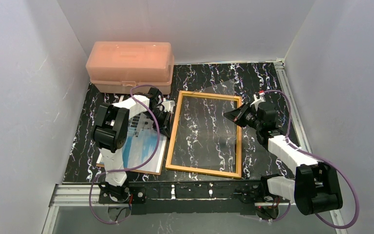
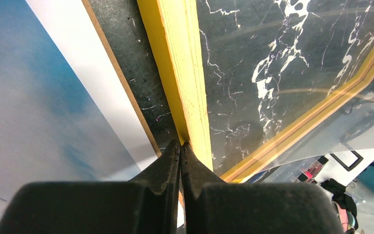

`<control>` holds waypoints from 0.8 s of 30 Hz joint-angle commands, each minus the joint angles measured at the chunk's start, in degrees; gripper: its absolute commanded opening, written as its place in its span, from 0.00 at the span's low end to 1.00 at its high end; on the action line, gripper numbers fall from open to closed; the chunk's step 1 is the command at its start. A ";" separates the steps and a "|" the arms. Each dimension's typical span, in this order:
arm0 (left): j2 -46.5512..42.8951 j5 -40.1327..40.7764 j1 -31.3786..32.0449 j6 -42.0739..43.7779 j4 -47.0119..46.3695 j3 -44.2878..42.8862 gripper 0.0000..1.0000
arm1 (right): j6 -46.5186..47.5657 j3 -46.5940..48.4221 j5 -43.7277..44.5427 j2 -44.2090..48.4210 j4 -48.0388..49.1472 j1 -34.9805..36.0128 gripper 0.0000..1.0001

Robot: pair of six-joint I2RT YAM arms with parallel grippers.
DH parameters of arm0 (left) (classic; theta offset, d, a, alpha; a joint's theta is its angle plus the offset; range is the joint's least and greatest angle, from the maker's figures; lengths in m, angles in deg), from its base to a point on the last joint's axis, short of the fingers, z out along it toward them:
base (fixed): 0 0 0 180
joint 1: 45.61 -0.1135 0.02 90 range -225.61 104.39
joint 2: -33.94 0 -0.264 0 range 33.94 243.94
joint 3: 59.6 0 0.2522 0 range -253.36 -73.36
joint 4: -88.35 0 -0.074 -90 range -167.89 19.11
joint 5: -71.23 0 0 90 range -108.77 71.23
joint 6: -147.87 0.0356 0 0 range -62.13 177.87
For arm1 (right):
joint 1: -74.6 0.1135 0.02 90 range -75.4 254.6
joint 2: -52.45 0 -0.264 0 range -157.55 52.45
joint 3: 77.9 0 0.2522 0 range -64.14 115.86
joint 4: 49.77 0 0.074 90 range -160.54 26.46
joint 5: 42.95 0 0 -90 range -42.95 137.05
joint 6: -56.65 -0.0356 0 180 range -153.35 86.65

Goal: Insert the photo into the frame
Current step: Place the photo frame item in the photo frame.

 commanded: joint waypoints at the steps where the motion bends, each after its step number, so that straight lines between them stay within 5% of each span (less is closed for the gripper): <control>1: -2.39 -3.75 0.52 0.08 0.43 -0.96 0.00 | -0.37 -0.27 -1.52 -0.49 3.98 1.65 0.01; 24: -2.20 -3.86 0.48 0.65 0.97 -1.73 0.00 | 1.17 1.60 -1.13 -3.59 3.43 1.97 0.01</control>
